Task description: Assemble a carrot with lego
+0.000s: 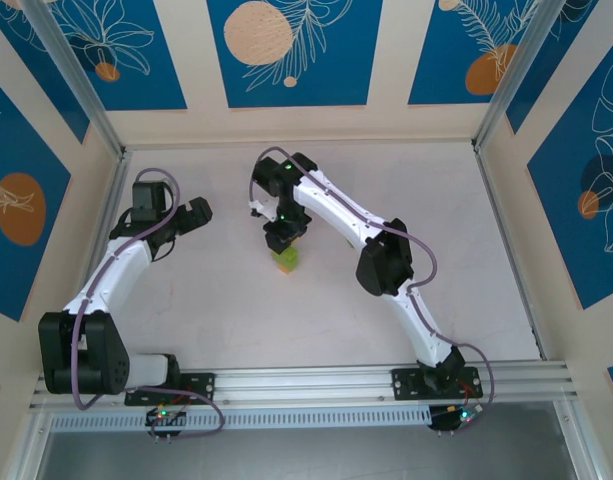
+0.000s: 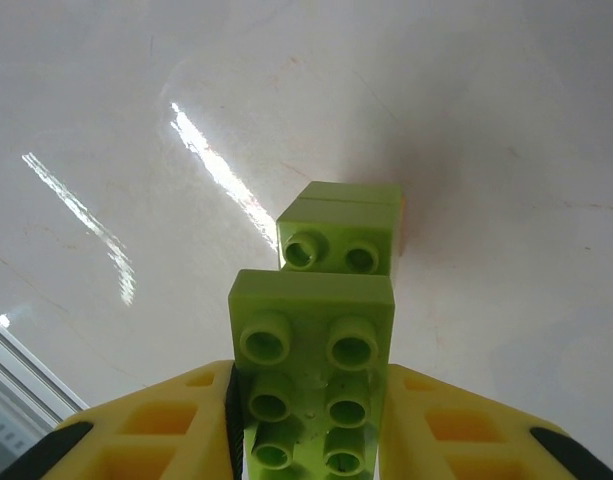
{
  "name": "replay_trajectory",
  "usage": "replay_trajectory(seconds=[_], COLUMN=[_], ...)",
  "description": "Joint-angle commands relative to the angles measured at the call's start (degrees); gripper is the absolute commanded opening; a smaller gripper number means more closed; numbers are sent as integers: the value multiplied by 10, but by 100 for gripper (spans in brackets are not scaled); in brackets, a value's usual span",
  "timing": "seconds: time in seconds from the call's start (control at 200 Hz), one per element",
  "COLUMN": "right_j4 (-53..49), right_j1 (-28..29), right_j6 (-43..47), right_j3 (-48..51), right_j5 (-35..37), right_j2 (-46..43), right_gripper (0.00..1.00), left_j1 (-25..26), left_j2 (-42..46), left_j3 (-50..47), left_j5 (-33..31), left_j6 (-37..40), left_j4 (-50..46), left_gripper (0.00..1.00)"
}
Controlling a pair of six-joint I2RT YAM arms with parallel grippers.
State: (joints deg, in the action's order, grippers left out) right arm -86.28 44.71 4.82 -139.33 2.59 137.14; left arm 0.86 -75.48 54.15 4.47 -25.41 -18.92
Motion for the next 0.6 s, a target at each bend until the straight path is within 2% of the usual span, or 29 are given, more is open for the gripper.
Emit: replay_trajectory(seconds=[0.0,0.36,0.595], right_j4=[2,5,5], right_j1=[20,22,16], right_j6=[21,14,11], right_j3=[11,18,20], right_j5=[0,58,65], right_j2=[9,7,8], right_gripper=[35,35,35], left_j1=[-8,-8,-8], left_j2=[-2,-2,-3], left_j3=[0,1,0], left_j5=[8,8,8], left_j6=[4,4,4], left_j4=[9,9,8], left_gripper=[99,99,99])
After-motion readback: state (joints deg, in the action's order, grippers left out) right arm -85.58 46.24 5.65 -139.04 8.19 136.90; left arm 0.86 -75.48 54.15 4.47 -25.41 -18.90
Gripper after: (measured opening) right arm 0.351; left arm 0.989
